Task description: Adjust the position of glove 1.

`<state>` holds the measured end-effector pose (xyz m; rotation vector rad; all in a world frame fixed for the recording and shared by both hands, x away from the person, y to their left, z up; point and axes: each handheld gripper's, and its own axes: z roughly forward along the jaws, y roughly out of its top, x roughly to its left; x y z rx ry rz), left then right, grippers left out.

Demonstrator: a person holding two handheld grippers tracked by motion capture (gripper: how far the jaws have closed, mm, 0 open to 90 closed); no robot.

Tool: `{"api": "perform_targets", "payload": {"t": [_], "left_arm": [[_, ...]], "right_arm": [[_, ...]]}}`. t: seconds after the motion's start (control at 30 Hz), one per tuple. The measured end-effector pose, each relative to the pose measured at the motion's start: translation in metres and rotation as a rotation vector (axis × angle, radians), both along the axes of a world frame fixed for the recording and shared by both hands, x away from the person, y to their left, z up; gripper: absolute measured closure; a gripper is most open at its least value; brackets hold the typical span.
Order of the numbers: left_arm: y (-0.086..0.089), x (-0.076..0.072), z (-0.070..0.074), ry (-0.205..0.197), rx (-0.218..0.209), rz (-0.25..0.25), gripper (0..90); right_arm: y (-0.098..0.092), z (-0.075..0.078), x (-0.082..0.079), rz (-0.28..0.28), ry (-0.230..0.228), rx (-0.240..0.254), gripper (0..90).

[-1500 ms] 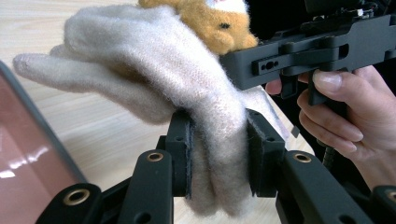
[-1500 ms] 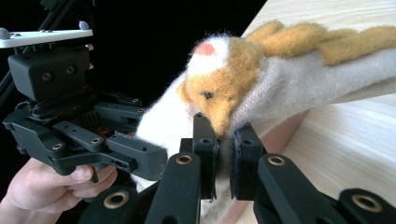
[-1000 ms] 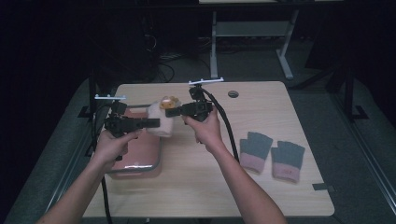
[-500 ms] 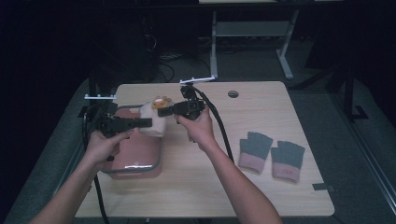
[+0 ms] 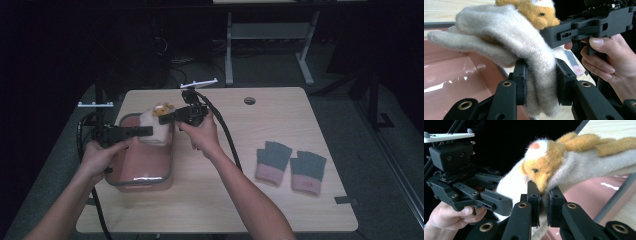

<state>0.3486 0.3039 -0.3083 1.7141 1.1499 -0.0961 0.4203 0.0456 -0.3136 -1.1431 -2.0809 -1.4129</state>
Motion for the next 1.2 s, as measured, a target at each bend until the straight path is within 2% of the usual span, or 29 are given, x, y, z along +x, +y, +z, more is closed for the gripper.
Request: {"api": "perform_targets", "payload": {"t": [0.37,0.73,1.03,1.1,1.2], "left_arm": [[0.014,-0.002,-0.005,0.011,0.002,0.026,66.3],[0.024,-0.001,-0.021,0.051,0.005,0.048,66.3],[0.029,0.0,-0.036,0.095,0.015,0.059,66.3],[0.03,0.001,-0.04,0.107,0.015,0.059,66.3],[0.032,0.001,-0.049,0.132,0.029,0.057,66.2]], "right_arm": [[0.018,-0.006,0.005,0.026,0.016,-0.001,82.9],[0.031,-0.021,0.009,0.042,0.042,-0.021,82.8],[0.039,-0.038,0.012,0.05,0.071,-0.033,82.8],[0.041,-0.049,0.013,0.05,0.1,-0.028,82.8],[0.043,-0.058,0.013,0.051,0.115,-0.031,82.9]]}}
